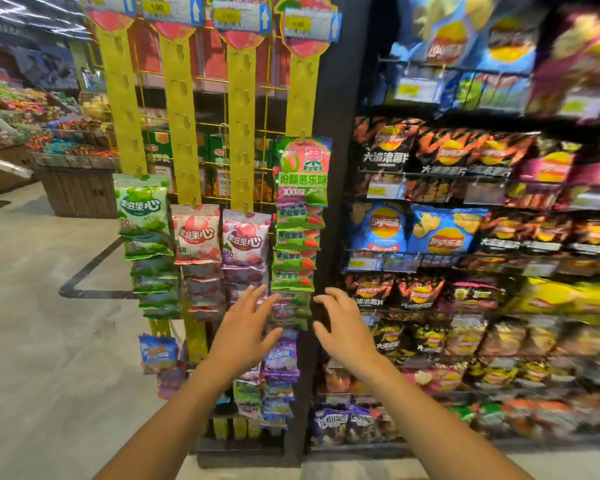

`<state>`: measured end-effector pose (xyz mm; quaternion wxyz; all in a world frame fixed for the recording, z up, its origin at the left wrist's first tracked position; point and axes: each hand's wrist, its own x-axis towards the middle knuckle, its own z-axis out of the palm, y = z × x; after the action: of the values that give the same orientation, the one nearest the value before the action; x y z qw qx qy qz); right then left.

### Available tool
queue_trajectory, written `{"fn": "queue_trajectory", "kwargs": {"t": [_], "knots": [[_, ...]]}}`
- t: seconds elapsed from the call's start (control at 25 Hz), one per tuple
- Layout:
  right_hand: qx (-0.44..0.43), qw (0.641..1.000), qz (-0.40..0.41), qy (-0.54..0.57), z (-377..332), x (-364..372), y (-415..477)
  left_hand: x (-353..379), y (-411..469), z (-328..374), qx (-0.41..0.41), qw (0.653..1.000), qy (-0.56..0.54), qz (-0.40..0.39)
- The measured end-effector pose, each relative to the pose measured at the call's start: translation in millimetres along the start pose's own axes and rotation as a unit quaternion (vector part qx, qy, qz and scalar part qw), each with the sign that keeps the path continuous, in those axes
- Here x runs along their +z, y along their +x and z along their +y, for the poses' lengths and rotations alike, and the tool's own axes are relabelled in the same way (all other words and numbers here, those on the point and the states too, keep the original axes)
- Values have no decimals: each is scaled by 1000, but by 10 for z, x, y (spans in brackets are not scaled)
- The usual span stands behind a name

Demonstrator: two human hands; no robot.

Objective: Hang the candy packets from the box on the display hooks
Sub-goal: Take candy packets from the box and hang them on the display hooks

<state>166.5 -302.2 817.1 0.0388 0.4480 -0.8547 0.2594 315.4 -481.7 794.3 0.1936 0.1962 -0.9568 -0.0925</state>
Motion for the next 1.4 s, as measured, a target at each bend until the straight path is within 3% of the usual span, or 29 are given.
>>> {"fn": "queue_trajectory", "kwargs": {"t": [0.32,0.72,1.04,1.4], "knots": [[112,990,31,-76,1469,-909,-1313,767,-55,1732,115,991,-7,-67],[273,953,50,-117,2923,-1715,-2870,1650,-95,3704,260,954,-21,-148],[362,917,40,-164,3670,-1884,-3355,2383,123,4558,369,912,37,-174],[398,898,2,-186,4869,-1428,-3210,3565,752,4977,392,894,10,-216]]}}
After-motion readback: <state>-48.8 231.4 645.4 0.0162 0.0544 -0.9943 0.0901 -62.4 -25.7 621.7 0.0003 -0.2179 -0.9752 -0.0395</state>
